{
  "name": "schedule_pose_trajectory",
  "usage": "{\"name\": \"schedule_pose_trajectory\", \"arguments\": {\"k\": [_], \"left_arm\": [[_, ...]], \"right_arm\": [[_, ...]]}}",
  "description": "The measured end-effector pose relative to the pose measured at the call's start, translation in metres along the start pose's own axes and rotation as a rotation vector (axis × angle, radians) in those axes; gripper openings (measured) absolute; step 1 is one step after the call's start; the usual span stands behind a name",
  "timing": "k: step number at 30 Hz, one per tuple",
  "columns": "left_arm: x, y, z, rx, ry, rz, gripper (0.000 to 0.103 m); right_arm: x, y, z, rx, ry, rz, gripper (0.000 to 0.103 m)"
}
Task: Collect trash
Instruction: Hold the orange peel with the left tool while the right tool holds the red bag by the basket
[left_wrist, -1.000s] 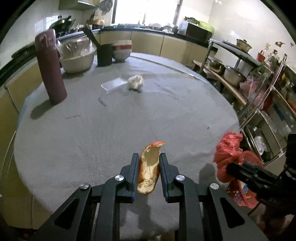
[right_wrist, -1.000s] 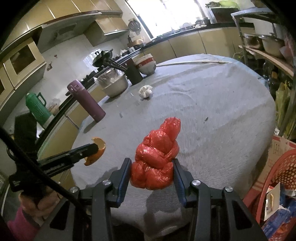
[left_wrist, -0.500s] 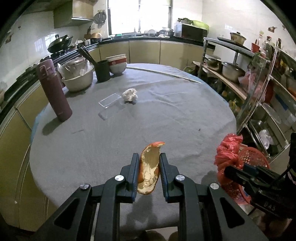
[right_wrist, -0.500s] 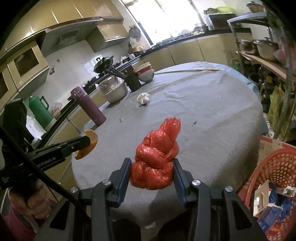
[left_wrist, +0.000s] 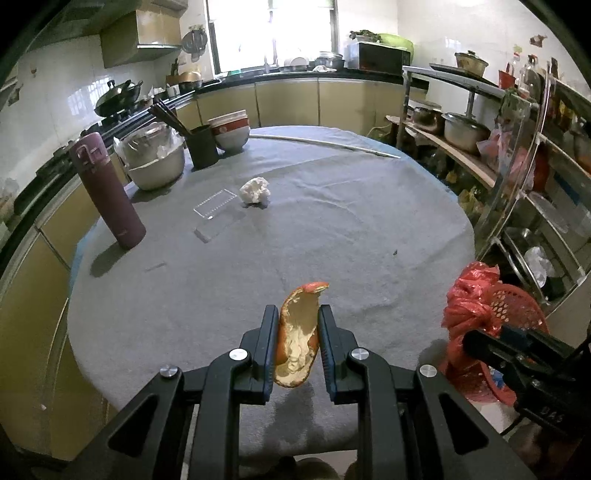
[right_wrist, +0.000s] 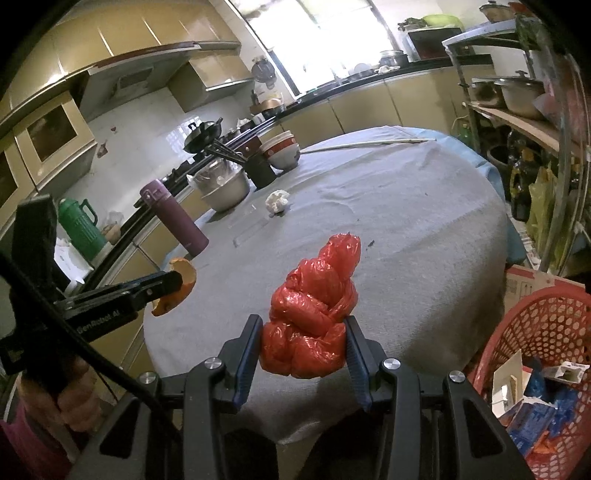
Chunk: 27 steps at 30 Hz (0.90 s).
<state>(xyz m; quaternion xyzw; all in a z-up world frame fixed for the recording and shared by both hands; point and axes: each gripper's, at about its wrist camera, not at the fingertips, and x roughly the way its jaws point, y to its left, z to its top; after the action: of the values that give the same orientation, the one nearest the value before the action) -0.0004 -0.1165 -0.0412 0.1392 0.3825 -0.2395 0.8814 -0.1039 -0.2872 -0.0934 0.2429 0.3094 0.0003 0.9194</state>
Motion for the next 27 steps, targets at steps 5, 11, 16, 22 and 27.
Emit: {"name": "schedule_pose_trajectory", "arguments": {"k": [5, 11, 16, 22, 27], "left_arm": [[0.000, 0.000, -0.002, 0.010, -0.009, 0.037, 0.022], [0.000, 0.003, -0.002, 0.009, -0.016, 0.067, 0.022], [0.000, 0.001, -0.003, 0.019, -0.023, 0.090, 0.022], [0.001, 0.000, -0.002, 0.025, -0.028, 0.111, 0.022], [0.002, -0.001, -0.001, 0.031, -0.027, 0.121, 0.022]], "right_arm": [[0.002, 0.001, -0.001, 0.003, 0.007, 0.006, 0.047], [0.008, 0.002, -0.002, -0.002, 0.020, 0.011, 0.047], [0.012, 0.001, -0.002, 0.007, 0.027, 0.013, 0.047], [0.014, -0.001, -0.002, 0.017, 0.030, 0.019, 0.047], [0.014, -0.004, -0.003, 0.034, 0.030, 0.030, 0.047]]}}
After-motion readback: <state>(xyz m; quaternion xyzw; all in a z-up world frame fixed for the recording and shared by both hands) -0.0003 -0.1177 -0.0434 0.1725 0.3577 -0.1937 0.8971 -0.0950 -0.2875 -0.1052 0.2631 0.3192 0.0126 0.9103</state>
